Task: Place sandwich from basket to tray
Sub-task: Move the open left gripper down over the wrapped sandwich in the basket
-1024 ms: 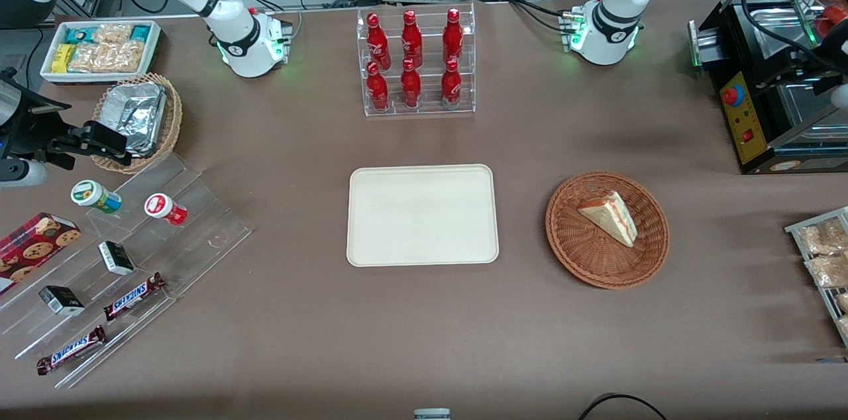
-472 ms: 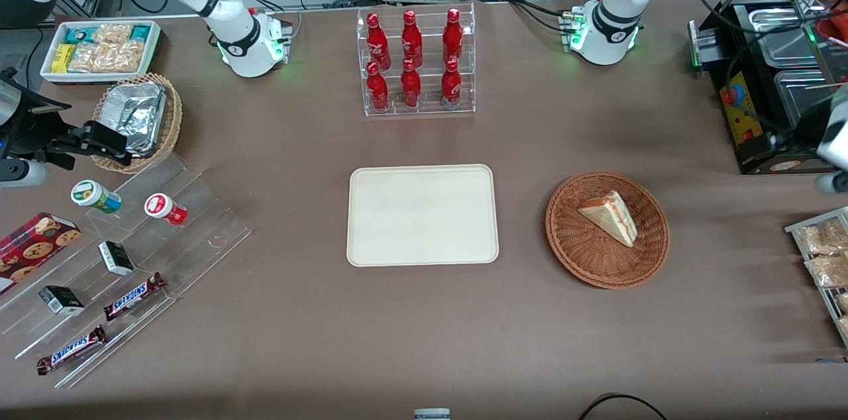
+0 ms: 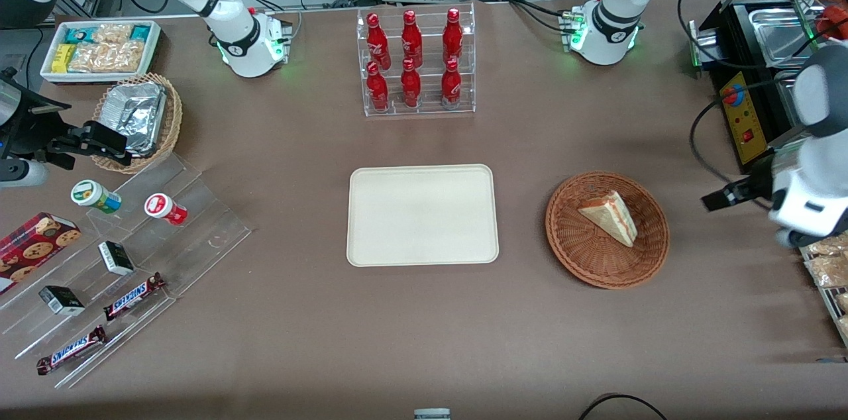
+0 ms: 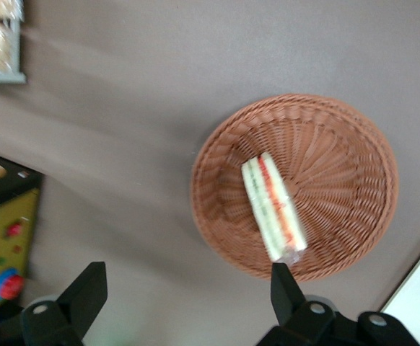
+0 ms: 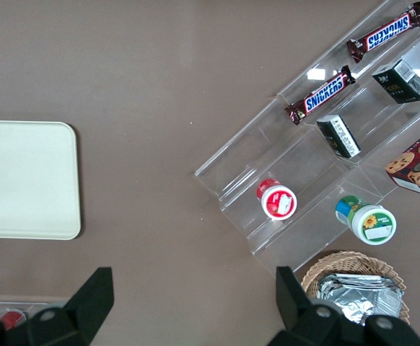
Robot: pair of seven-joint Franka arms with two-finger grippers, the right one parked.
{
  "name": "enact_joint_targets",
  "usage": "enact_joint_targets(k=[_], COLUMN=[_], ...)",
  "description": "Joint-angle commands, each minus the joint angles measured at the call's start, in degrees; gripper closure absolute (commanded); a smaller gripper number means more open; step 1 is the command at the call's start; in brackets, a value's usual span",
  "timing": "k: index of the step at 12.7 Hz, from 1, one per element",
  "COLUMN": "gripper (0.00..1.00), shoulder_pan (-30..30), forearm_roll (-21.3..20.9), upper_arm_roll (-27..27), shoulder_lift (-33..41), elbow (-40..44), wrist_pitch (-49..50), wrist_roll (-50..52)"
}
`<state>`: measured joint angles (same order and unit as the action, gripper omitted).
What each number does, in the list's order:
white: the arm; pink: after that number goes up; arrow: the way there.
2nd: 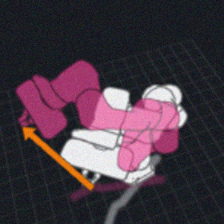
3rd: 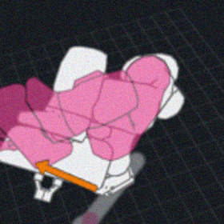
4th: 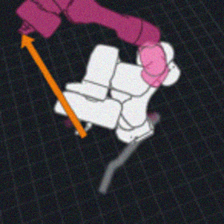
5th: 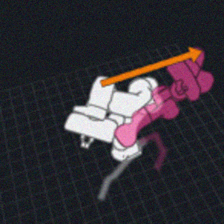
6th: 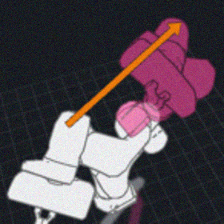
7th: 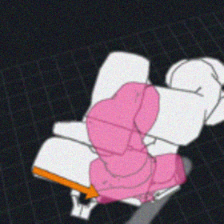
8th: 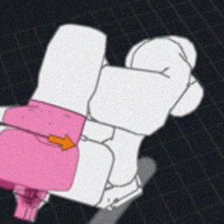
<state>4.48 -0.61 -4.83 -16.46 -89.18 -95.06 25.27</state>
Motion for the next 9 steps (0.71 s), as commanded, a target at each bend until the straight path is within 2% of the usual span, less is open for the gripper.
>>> enact_joint_targets(k=[1, 6, 9], gripper=[0.00, 0.00, 0.00], shoulder_pan=[2.2, 8.1, 9.9], forearm_roll=[2.5, 1.8, 1.4], upper_arm_roll=[-0.3, -0.3, -0.4], shoulder_lift=[-3.2, -3.1, -2.1], elbow=[0.4, -10.8, -17.6], wrist_pitch=[-3.1, -16.9, -23.5], wrist_roll=[10.4, 26.4, 29.4])
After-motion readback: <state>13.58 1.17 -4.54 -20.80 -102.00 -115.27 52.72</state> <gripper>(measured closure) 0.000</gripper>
